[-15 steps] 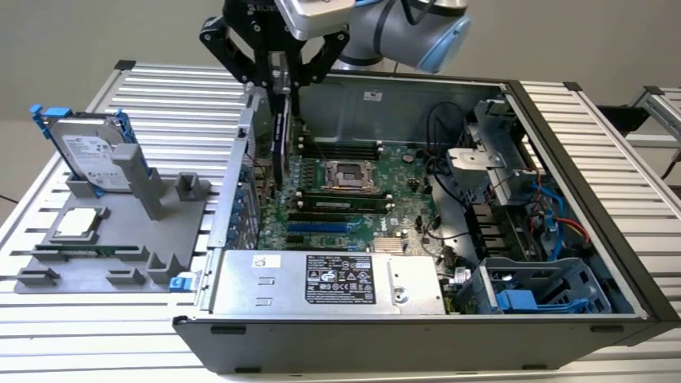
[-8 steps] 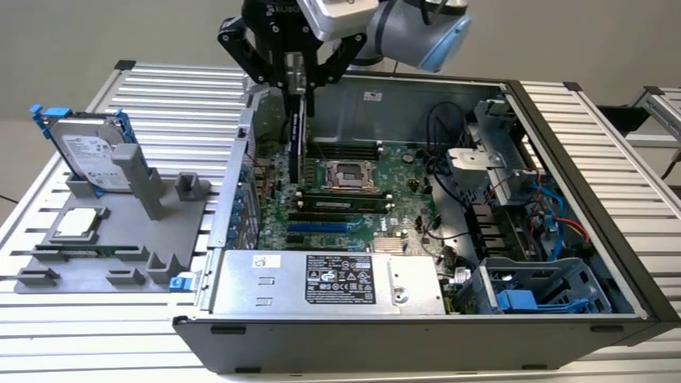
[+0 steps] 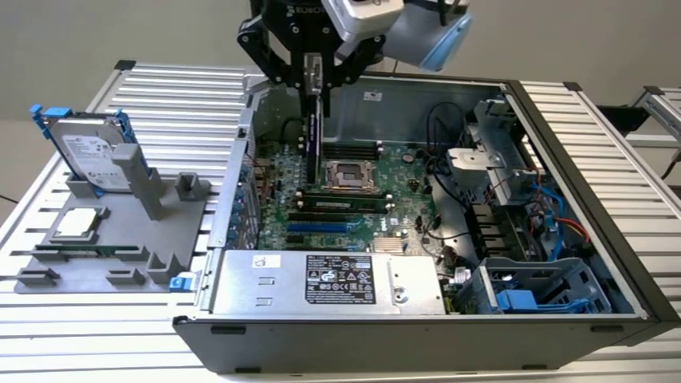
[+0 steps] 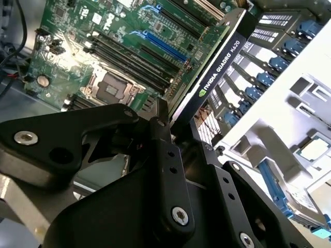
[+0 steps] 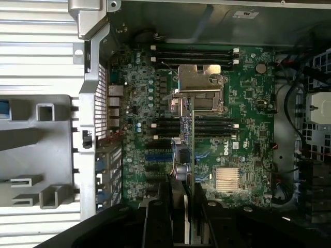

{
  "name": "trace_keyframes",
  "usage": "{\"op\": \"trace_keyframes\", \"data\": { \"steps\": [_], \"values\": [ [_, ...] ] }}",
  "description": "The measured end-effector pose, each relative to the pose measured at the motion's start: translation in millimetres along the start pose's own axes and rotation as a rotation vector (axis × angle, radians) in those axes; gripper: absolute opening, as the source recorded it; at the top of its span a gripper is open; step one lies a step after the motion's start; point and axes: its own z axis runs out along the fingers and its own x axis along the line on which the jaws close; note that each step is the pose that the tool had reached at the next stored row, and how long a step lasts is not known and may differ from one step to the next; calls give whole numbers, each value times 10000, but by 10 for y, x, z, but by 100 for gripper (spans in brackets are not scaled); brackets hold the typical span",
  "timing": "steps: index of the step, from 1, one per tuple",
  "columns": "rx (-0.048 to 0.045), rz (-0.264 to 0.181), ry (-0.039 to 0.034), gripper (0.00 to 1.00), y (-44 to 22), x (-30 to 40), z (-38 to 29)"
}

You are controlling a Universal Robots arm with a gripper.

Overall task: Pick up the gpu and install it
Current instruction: 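Pick up the gpu and move the gpu toward the slot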

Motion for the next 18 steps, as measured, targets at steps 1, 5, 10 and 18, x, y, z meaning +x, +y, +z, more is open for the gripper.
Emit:
{"op": "trace_keyframes", "data": {
  "steps": [1,5,10,18],
  "values": [
    [0,0,0,0,0,-21,1],
    [0,-2,0,0,2,-94,7],
    [0,-5,0,0,4,-187,13],
    [-2,-14,0,0,7,-326,24]
  ]
}}
